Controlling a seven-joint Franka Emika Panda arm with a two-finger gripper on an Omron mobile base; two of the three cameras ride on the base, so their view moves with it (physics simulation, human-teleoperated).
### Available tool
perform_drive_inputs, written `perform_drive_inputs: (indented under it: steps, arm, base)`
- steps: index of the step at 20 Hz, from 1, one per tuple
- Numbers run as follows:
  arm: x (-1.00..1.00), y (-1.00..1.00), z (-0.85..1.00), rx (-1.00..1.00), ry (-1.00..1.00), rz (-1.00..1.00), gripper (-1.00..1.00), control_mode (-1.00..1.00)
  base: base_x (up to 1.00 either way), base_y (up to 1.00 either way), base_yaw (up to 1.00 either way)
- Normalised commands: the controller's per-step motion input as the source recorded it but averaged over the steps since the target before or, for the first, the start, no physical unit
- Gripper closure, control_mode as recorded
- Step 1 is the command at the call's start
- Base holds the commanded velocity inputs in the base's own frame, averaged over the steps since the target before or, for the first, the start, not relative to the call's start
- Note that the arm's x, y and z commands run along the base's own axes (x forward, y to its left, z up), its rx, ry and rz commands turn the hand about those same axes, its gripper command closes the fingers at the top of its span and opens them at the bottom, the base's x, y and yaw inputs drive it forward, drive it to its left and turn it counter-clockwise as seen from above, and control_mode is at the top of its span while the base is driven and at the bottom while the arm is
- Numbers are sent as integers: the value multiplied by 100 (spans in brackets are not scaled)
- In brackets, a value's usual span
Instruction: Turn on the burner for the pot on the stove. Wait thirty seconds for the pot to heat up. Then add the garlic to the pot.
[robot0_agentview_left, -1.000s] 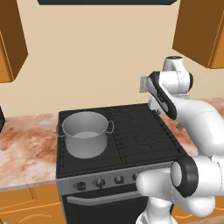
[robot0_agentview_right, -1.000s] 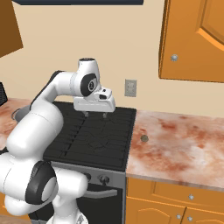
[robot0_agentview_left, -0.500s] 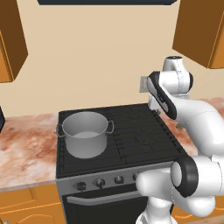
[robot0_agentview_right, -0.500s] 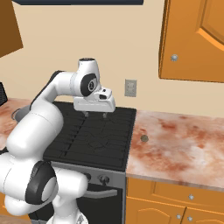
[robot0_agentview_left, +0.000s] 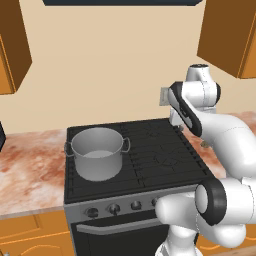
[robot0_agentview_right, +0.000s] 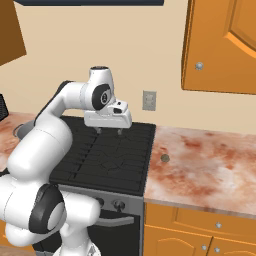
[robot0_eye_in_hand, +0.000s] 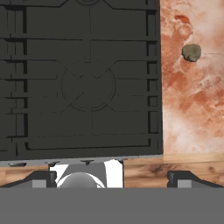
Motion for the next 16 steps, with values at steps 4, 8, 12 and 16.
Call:
perform_drive_inputs:
  steps: [4,8,12,16]
  arm:
    - [0,0,0,0,0,0,-100,-100]
    - [0,0,0,0,0,0,-100,-100]
    - [0,0,0,0,0,0,-100,-100]
    - [0,0,0,0,0,0,-100,-100]
  base:
    - [0,0,0]
    - [0,0,0]
    - [0,0,0]
    - [0,0,0]
